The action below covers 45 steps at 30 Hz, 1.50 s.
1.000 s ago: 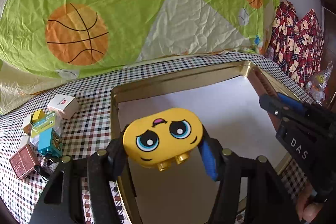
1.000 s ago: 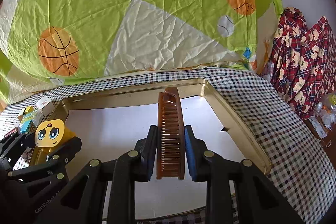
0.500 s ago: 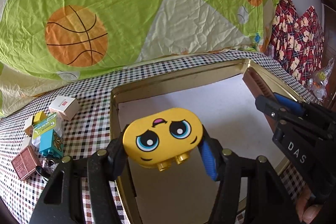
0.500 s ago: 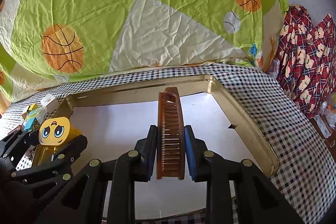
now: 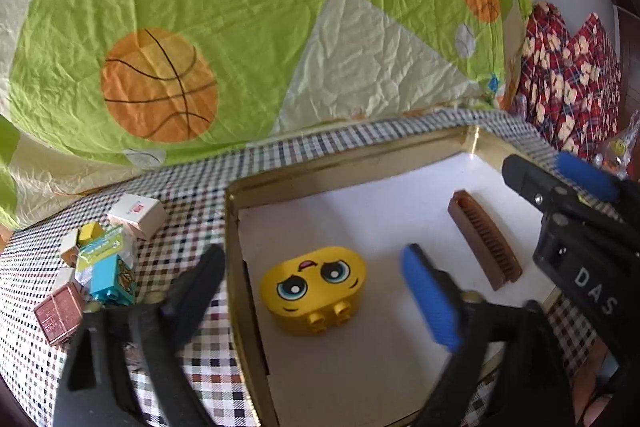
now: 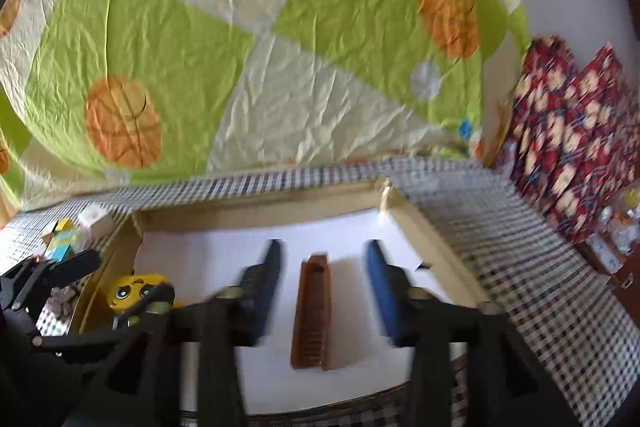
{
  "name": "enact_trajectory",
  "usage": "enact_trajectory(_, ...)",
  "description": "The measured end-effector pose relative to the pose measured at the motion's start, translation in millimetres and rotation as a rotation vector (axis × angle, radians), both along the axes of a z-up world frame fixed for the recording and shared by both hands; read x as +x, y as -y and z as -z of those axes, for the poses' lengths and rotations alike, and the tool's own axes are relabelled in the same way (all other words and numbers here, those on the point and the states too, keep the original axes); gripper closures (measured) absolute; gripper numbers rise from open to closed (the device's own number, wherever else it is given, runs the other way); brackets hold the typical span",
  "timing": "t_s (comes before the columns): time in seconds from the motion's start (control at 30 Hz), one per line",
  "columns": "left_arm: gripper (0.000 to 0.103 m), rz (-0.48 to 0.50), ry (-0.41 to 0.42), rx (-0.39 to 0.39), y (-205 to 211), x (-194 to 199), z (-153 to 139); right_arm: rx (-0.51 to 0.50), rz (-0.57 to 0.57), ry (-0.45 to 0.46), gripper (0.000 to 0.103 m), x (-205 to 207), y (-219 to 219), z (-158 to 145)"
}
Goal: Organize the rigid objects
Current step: 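Lower the comb into the tray and open the right tool while the left tool places the yellow block, then withdraw both tools from the tray toward the remaining objects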
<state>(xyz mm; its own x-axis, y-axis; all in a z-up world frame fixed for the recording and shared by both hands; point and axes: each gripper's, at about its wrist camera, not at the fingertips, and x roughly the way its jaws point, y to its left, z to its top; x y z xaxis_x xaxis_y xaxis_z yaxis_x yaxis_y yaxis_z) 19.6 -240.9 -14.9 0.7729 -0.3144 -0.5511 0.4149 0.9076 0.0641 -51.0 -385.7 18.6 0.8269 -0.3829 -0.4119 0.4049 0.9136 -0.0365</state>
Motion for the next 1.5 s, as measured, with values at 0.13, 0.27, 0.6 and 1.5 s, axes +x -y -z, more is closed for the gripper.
enact_trajectory(0.13,0.001,-0.06,0.124,-0.054,-22.6,-9.8,-11.0,-0.091,0.126,0.143,0.015,-21.4,-0.1,-14.0)
enact_trajectory(0.27,0.001,-0.121,0.157,-0.066,-40.3,-4.0,-15.1,-0.014,0.161,0.159,0.013,-23.1,18.3,-16.3)
enact_trajectory(0.6,0.001,-0.21,0.133,-0.099,-79.8,-1.5,-13.4,0.004,0.19,0.125,0.013,-19.2,26.4,-6.2)
enact_trajectory(1.5,0.001,-0.297,0.089,-0.056,-202.5,2.7,-9.3,0.013,-0.057,0.1,0.013,-17.4,-121.1,-3.9)
